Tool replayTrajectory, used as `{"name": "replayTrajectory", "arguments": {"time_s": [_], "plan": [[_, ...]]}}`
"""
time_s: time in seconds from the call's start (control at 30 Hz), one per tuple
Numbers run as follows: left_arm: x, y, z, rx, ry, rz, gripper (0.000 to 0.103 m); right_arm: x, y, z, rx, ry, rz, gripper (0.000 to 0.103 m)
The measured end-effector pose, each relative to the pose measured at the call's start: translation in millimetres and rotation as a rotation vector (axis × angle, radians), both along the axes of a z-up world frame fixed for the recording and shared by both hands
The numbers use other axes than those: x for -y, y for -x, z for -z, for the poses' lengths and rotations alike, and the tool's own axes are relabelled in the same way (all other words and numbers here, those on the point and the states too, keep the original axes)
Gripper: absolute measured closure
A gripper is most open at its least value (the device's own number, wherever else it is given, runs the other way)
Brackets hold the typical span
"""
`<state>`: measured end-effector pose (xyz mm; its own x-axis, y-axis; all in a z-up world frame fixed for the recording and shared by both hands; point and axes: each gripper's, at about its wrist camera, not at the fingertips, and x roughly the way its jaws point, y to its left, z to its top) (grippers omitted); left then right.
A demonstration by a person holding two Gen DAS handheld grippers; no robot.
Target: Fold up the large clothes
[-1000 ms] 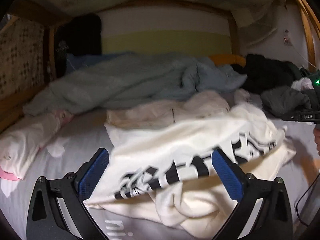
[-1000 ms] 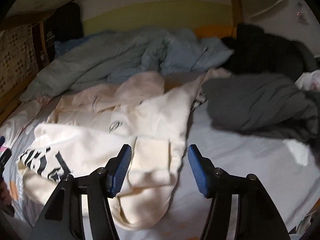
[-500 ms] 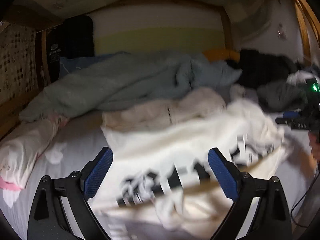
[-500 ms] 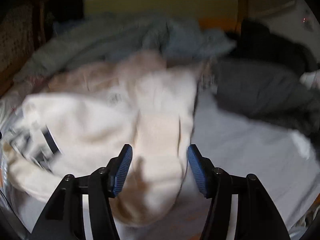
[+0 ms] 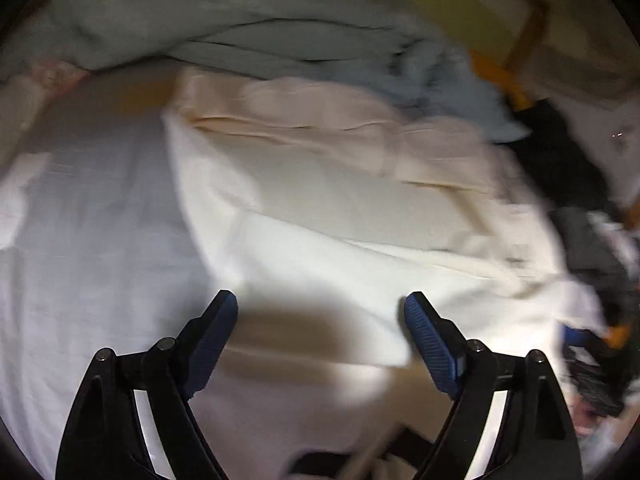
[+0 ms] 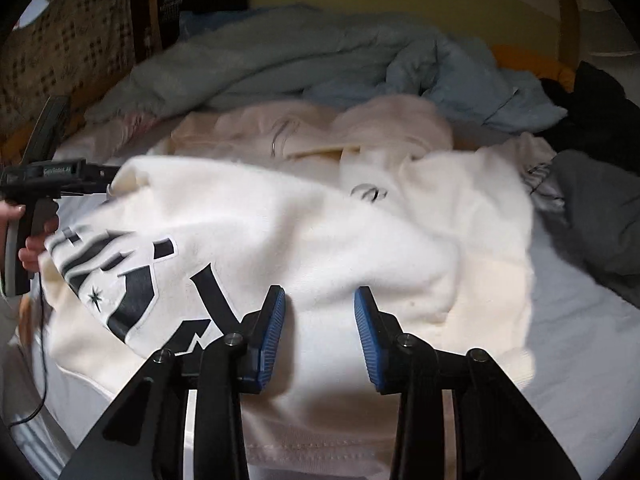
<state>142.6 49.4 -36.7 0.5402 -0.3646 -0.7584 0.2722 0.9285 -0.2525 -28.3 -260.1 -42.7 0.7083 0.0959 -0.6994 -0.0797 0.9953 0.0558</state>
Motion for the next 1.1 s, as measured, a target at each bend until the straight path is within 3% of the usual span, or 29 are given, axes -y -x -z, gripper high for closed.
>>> {"name": "replayTrajectory", "arguments": {"time_s": [0.03,0.07,0.1,0.17,0.23,0.37,0.43,0.53,0.6,0.7,0.73,0.77,0.83,0.93,1.1], "plan": [[2.3,-2.7,5.1,0.014,-0.052,-0.035,0.02,0.8,-1.5,1.8,-0.001,-0.021,-0.002,0.064],[4.5,-6.3,9.1,0.013,-0.067,-0.051,0.044,0.6,-3.0,2.5,0.003,-0.031,-0.006,0.064],[6.7,-8.2,14.5,0.007,-0.081,-0.06,0.06,-0.5,-3.5,2.5,0.013,-0.03,-0.016,0.064],[10.4,-4.8,15.7,0.03,-0.109,-0.073,0.083,-3.6,-2.3,0.2,0.031,-0.009,-0.026,0.064],[4.8,6.9,1.8,0.087,-0.072,-0.087,0.088,-4.9,-0.2,-5.9,0.048,0.012,-0.016,0.064],[-12.7,24.6,-25.9,0.202,-0.015,-0.175,0.088,-7.5,11.0,-33.7,0.151,0.043,0.009,0.064],[-19.4,19.6,-25.5,0.224,-0.012,-0.225,0.088,-10.8,17.6,-45.2,0.2,0.042,0.007,0.057],[-24.8,6.3,-2.1,0.15,-0.043,-0.277,0.087,-17.1,22.5,-46.8,0.225,0.045,-0.022,0.052],[-22.7,-1.9,17.3,0.107,-0.094,-0.29,0.083,-23.5,18.3,-34.6,0.19,0.083,-0.038,0.052],[-18.8,-8.2,21.4,0.073,-0.14,-0.303,0.061,-23.9,0.3,4.3,0.066,0.152,0.008,0.051],[-20.3,-7.6,22.1,0.069,-0.165,-0.331,0.046,-20.0,-3.3,16.3,0.04,0.136,0.018,0.048],[-26.1,-6.8,21.9,0.059,-0.155,-0.348,0.044,-15.8,-3.2,20.3,0.049,0.113,0.029,0.046],[-36.1,-7.0,24.2,0.042,-0.109,-0.345,0.044,-14.4,-1.0,20.9,0.073,0.102,0.028,0.043],[-28.1,-5.1,23.6,0.06,-0.148,-0.342,0.044,-11.9,-0.4,23.0,0.091,0.085,0.025,0.041],[-34.1,11.7,0.7,0.12,-0.124,-0.327,0.045,-3.7,4.0,18.9,0.103,0.039,0.023,0.041]]}}
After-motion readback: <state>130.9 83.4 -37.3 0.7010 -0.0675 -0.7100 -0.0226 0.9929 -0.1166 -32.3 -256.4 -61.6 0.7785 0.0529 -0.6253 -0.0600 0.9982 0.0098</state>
